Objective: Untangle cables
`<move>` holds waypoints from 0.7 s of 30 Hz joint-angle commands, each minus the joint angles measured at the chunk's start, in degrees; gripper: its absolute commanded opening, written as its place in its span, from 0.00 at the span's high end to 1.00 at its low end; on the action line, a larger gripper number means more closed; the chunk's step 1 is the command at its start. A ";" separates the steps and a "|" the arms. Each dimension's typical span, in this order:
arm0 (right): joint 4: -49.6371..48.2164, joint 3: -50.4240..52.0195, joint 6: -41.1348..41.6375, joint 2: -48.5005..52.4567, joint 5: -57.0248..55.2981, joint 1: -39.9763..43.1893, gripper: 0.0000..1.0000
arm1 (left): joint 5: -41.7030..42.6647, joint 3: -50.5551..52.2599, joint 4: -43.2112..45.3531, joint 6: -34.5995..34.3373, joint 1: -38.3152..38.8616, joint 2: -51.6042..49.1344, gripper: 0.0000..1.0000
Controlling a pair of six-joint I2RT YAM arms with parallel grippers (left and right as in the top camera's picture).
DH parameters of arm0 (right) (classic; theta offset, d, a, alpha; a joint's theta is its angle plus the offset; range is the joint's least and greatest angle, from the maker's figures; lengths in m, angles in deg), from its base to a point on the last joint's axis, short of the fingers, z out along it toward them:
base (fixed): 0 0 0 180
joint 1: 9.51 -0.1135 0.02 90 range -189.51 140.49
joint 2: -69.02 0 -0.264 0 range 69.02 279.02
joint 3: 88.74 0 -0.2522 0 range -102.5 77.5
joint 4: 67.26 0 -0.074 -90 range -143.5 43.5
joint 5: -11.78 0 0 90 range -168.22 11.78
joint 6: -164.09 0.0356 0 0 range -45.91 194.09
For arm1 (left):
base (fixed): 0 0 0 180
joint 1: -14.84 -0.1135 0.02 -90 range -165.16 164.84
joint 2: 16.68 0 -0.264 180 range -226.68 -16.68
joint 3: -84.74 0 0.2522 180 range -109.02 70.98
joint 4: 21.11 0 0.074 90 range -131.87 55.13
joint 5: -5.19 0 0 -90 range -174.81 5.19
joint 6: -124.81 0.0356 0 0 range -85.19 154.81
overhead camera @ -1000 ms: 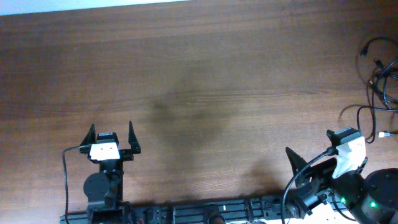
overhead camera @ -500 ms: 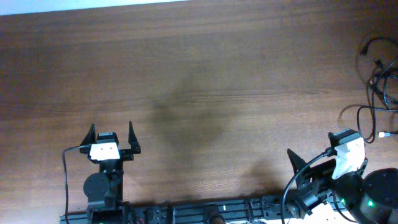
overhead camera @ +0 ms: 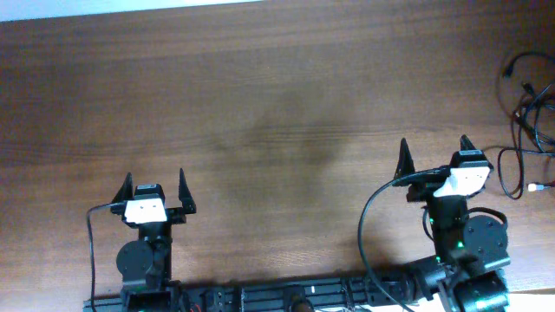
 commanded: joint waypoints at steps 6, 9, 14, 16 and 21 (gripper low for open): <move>-6.38 10.99 -1.62 -2.47 8.85 8.76 0.01 | -0.44 0.09 -0.39 -0.57 -0.35 0.52 0.01; -10.19 15.39 -1.46 -6.27 8.87 9.33 0.01 | -0.44 0.09 -0.39 -0.57 -0.35 0.52 0.01; -18.03 21.94 4.63 -9.51 8.85 9.33 0.01 | -0.44 0.09 -0.39 -0.55 -0.35 0.52 0.01; -18.08 21.94 4.57 -9.57 8.76 9.46 0.01 | -0.44 0.09 -0.39 -0.55 -0.35 0.52 0.01; -15.82 21.94 4.37 -9.55 8.44 11.17 0.01 | -0.44 0.09 -0.39 -0.55 -0.35 0.52 0.01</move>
